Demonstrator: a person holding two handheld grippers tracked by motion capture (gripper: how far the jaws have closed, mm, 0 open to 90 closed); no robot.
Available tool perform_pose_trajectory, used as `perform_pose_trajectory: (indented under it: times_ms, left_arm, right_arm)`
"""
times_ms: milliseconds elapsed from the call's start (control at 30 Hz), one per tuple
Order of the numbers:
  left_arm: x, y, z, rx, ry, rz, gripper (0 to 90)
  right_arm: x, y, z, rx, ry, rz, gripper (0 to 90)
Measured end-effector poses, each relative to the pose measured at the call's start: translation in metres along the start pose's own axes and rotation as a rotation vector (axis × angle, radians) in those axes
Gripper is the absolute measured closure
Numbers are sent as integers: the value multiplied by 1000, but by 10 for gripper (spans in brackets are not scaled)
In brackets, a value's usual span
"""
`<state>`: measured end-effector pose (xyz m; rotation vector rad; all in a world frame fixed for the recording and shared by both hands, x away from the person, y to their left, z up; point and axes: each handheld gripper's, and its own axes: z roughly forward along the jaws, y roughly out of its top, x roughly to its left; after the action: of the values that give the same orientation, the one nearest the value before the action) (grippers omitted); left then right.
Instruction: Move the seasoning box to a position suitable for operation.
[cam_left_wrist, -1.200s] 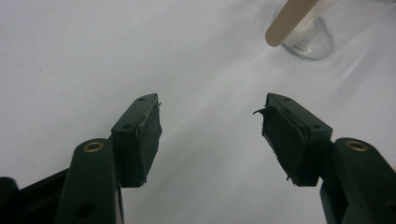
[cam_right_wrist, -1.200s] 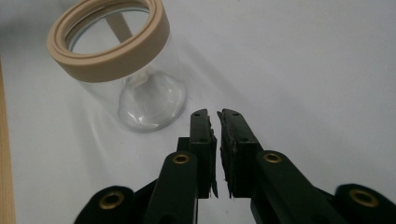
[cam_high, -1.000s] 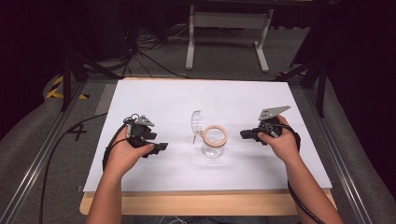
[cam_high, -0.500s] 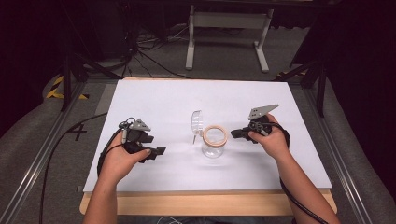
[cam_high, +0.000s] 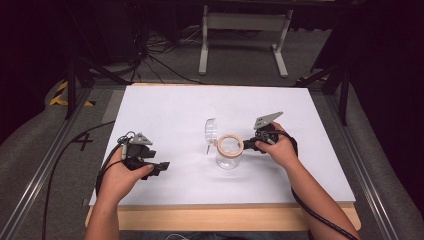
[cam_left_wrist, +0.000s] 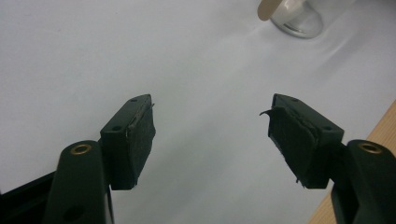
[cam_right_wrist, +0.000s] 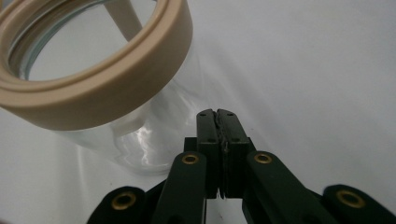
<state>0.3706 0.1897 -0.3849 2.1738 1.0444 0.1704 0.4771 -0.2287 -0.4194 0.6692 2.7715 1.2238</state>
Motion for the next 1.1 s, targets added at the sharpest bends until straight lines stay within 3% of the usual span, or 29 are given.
perform_pose_trajectory:
  times_ms: [500, 833, 1100]
  left_arm:
    - [2, -1, 2, -12, -4, -12, 318]
    - [1, 9, 9, 4, -27, 13, 317]
    - [3, 17, 17, -15, -26, 16, 315]
  right_arm:
    - [3, 0, 2, 26, 17, -27, 898]
    - [18, -2, -1, 62, 44, -58, 898]
    - [34, -4, 0, 91, 62, -90, 898]
